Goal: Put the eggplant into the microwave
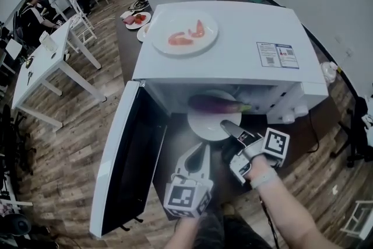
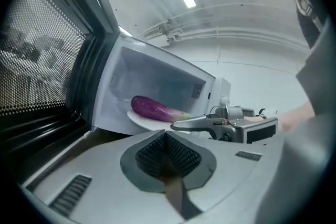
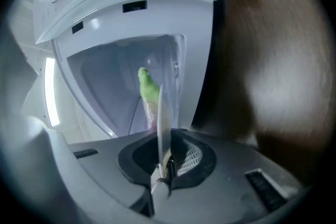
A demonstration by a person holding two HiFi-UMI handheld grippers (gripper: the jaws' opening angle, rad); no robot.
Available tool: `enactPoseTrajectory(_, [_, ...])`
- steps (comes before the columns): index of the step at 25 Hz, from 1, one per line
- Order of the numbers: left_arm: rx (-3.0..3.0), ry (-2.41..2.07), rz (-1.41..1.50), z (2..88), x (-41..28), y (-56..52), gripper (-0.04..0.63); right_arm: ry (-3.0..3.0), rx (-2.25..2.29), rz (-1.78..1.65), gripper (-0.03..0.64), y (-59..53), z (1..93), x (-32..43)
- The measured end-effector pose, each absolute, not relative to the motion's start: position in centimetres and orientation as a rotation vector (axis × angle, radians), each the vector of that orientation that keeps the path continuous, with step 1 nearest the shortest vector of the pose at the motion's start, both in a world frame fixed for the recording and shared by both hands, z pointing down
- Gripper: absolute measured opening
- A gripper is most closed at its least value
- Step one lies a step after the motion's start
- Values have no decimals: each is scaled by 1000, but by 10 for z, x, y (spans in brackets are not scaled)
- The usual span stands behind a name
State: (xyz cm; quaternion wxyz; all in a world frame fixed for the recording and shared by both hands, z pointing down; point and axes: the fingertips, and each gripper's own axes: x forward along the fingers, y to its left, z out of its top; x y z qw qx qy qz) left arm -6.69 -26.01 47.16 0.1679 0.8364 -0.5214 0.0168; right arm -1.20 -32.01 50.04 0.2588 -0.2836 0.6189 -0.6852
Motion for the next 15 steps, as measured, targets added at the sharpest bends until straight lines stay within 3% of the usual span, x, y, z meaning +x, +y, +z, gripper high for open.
enactPoseTrajectory(15, [2324, -1474, 0, 483, -61, -287, 5, 1654, -820, -1822, 27, -343, 506, -13])
